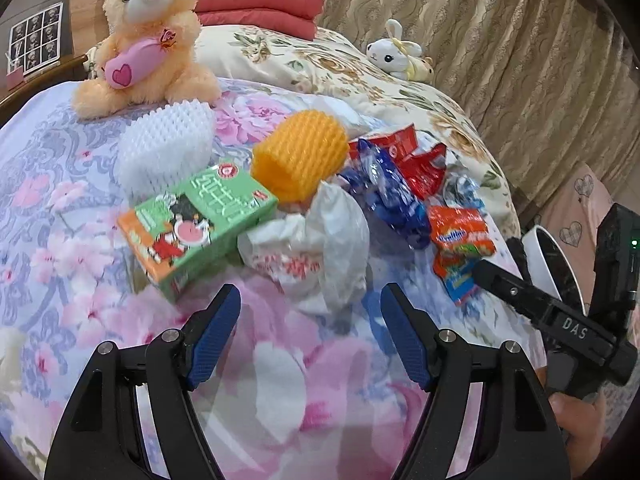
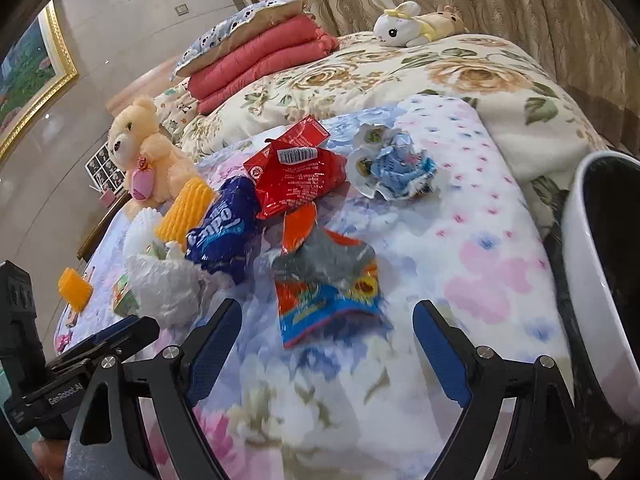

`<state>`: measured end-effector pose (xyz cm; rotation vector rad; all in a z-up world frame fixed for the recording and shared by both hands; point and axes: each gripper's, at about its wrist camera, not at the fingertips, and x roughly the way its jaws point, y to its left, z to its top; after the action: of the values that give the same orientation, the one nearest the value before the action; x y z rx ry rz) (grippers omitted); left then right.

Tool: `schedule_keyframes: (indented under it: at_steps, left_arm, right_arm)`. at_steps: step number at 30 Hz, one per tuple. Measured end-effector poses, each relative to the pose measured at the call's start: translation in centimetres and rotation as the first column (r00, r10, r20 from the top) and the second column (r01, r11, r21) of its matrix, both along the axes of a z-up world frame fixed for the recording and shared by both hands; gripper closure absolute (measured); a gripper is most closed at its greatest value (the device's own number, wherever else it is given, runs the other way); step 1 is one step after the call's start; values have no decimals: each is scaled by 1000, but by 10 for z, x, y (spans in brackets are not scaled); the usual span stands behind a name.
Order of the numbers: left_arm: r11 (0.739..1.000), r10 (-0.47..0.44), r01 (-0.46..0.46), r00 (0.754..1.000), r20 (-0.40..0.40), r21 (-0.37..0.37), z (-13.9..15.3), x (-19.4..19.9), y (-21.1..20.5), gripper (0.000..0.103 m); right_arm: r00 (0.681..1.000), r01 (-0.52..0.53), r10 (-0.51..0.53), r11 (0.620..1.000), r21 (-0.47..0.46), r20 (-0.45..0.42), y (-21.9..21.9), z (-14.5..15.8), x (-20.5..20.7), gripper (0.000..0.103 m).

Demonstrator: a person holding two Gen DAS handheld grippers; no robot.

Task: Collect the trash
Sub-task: 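Move both open tools back over the remaining wrappers on the bed, then grasp the white plastic bag with the left tool while the right tool grasps the orange wrapper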

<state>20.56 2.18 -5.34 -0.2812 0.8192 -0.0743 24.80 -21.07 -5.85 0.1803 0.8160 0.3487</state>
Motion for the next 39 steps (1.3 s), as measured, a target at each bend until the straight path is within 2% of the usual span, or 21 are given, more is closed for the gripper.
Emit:
schedule_keyframes:
  at_steps: [5, 6, 7, 8, 9, 10, 14, 17, 28, 39]
  left_arm:
    - [1000, 5, -5, 1000, 8, 7, -1, 10, 0, 30]
    - [1000, 0, 0, 1000, 6, 5, -3, 12, -1, 32]
    - [1000, -9, 9, 1000, 1, 0, -4, 13, -1, 46]
    - [1000, -24, 24, 1000, -9, -10, -6, 15, -2, 55]
    - [999, -35, 35, 999, -9, -21, -7, 16, -3, 56]
    - [999, -41, 41, 999, -1, -18, -5, 15, -4, 64]
    - [997, -71, 71, 997, 14, 8, -3, 9, -13, 73]
    - [996, -86, 86, 996, 19, 10, -2, 2, -18, 77]
    - [986, -167, 167, 985, 35, -15, 5, -23, -46, 78]
    - [966, -259, 260, 964, 54, -12, 17, -28, -84, 78]
  right_arm:
    - [1000, -16, 16, 1000, -22, -15, 9, -5, 15, 14]
    - [1000, -19, 19, 999, -27, -17, 11, -5, 16, 15]
    - [1000, -24, 24, 999, -33, -15, 12, -5, 17, 17]
    - [1000, -27, 27, 999, -36, -13, 13, -5, 18, 28]
    - [1000, -23, 22, 999, -43, -11, 13, -6, 17, 37]
    - [1000, -17, 16, 999, -45, -11, 12, -6, 16, 48]
    - [999, -33, 33, 999, -26, -5, 10, -5, 9, 74]
    - [999, -38, 38, 999, 2, -14, 5, -6, 2, 86]
    - [1000, -9, 9, 998, 65, -4, -24, 2, -34, 91]
    - [996, 84, -87, 990, 110, 23, -72, 13, -62, 91]
